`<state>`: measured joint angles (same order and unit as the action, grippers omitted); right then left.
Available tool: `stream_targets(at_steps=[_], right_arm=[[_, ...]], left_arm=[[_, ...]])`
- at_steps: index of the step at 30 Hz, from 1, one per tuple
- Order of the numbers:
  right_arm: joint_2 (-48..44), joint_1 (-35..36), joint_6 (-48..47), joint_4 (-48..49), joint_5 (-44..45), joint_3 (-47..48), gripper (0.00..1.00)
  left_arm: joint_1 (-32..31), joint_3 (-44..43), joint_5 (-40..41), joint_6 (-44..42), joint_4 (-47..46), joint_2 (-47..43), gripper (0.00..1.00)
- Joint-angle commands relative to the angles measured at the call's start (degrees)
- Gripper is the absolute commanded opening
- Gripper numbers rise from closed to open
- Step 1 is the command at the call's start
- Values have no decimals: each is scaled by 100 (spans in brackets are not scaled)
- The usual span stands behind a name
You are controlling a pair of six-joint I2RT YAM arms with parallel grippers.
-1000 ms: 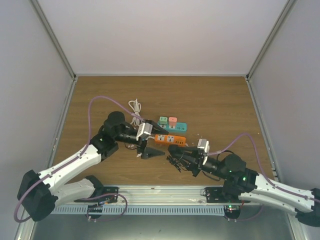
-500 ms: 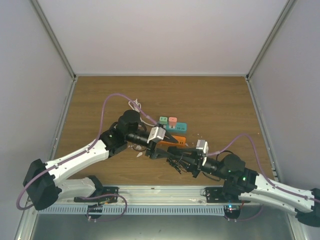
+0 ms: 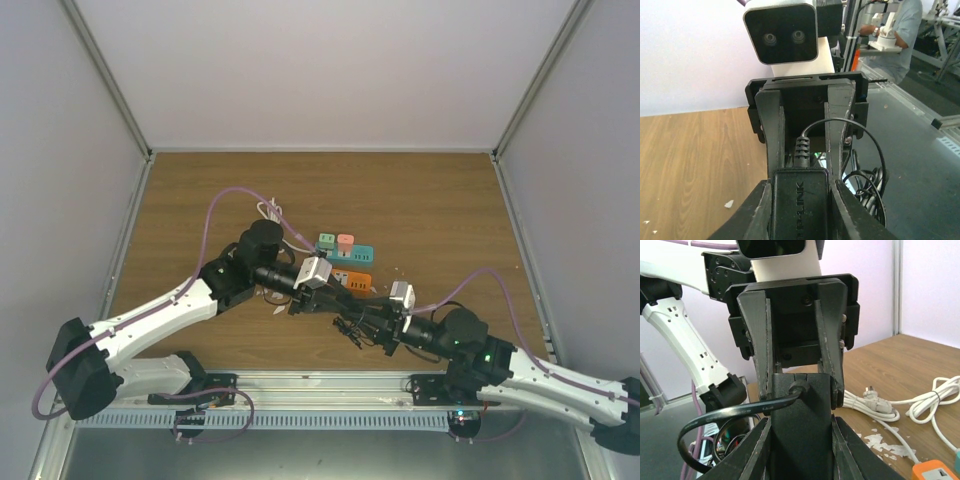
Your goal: Insert the plug
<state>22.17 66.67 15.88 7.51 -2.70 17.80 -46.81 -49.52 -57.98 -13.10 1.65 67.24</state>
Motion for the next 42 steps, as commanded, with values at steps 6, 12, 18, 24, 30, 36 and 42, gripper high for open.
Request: stream_targets(at_steps=[6,12,18,24,30,36,42], right_arm=[[-15,-22,109,166,38,-9,2],[-29,-23,261,-83,537,80,99],[-154,-18,1726,-2052,2337,680,100],[-619,25,3935,-4361,2920,978,100],[-1218,30,4741,-4679,3461,919,100],[-700,30,4564,-4571,3813,1081,100],[-624,30,4295,-4166,3841,1012,100]], left_arm=[[-83,-161,-169,-227,-71,26,0],[-83,-133,218,-148,-92,-58,0],[-83,124,1314,-36,-147,-398,0],[-83,45,2194,-154,-235,-101,0],[-83,-306,3203,-188,115,688,0],[-83,-463,3393,-227,39,1255,0],[-39,-702,3719,-511,-40,2015,0]])
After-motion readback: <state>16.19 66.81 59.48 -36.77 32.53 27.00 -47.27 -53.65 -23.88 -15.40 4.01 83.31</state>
